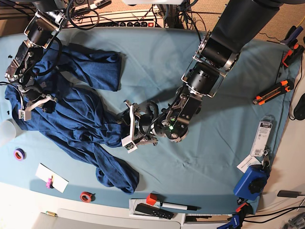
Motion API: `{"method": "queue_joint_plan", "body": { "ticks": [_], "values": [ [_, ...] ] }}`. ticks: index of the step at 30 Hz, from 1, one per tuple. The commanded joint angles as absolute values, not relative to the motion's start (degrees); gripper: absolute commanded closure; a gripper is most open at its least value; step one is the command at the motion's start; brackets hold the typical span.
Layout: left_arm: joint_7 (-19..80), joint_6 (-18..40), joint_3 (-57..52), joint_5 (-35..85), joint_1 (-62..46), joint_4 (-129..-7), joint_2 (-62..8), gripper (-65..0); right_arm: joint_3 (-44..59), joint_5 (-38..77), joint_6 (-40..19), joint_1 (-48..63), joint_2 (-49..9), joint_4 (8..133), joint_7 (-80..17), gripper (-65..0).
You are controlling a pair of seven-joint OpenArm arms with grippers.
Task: Layout the t-shirt on the table in an organized manner, then fold the t-shirt properly
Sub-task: 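Lower the left gripper onto the t-shirt middle and grasp fabric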
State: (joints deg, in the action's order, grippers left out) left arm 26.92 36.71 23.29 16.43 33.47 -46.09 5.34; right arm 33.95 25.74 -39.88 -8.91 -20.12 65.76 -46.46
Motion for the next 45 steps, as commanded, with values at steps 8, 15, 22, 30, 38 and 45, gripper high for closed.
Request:
{"method": "queue_joint_plan", "body": {
  "ticks": [8, 15, 22, 30, 38, 45],
  "values": [
    [16.6, 36.0, 23.2, 13.6, 35.4, -47.2, 6.0, -27.2, 34.2, 26.3, -39.5, -10.0, -21.4, 66.8, -43.9, -2.4],
    [15.4, 40.0, 23.7, 13.4, 35.6, -48.8, 7.6, -27.2, 34.2, 24.4, -38.0, -10.0, -21.4, 66.8, -43.2, -2.4],
    [10.5, 33.2, 35.3, 0.1, 35.6, -50.2, 7.9, -27.2, 34.2, 24.4, -37.9, -10.0, -21.4, 66.8, -43.2, -2.4],
    [10.7, 20.8, 44.0, -4.7, 35.6, -50.2, 7.9, -27.2, 34.2, 24.4, -37.9, -10.0, -21.4, 66.8, -43.3, -2.4],
    [15.7, 24.7, 44.0, -1.5, 39.0, -50.2, 7.7, -27.2, 34.2, 24.4, -37.9, -10.0, -21.4, 66.8, -43.2, -2.4],
    [15.5, 18.9, 44.0, -1.3, 39.8, -50.2, 7.7, -25.5, 34.2, 24.4, -37.9, -10.0, -21.4, 66.8, -43.2, -2.4]
  ]
}}
